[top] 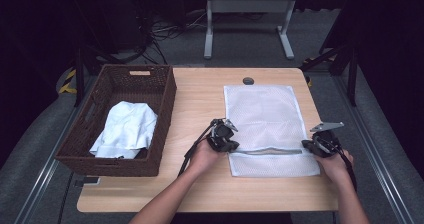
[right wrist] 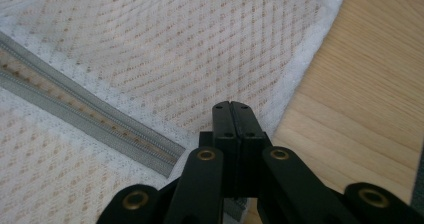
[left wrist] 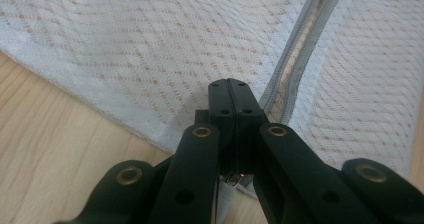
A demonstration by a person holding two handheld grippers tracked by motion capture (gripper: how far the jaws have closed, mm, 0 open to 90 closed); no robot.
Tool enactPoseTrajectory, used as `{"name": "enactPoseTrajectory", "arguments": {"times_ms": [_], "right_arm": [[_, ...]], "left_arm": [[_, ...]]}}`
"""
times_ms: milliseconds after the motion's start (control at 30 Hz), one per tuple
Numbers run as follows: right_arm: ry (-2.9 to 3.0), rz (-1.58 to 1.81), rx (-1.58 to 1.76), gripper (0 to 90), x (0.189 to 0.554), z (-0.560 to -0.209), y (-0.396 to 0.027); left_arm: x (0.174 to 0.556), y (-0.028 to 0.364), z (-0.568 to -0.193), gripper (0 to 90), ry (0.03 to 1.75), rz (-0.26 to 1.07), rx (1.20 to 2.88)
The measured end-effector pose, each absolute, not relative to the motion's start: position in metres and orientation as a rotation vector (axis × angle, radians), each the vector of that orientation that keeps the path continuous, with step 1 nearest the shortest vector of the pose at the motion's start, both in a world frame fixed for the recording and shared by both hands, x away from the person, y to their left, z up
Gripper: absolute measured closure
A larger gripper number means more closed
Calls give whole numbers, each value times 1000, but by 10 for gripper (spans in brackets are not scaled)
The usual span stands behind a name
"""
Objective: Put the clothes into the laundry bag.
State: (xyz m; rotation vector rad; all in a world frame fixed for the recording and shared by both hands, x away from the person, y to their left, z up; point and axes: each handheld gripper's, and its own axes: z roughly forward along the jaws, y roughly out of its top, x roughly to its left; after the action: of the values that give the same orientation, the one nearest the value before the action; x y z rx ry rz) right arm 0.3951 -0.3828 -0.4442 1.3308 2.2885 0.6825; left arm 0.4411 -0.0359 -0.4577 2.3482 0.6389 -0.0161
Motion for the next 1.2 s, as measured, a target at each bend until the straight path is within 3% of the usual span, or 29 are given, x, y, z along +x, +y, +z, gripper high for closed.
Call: {"name": "enactPoseTrajectory", "arguments": {"times_ms": [567, 700, 833, 1000, 1200], "right_arm": [[2185, 660, 1424, 900, 392, -445, -417], [2184, 653, 1411, 894, 392, -445, -416], [2205, 683, 1387, 852, 391, -443, -411], [2234, 743, 1351, 724, 389, -439, -401], [2293, 789, 1281, 632, 386, -434, -381]], "left_arm": [[441, -71, -459, 896, 588, -46, 2339], [440, -67, -457, 857, 587, -42, 2337], [437, -56, -451, 834, 587, -44, 2334], [431, -39, -445, 790, 582, -30, 2340], [425, -10, -438, 694, 614, -6, 2341]]}}
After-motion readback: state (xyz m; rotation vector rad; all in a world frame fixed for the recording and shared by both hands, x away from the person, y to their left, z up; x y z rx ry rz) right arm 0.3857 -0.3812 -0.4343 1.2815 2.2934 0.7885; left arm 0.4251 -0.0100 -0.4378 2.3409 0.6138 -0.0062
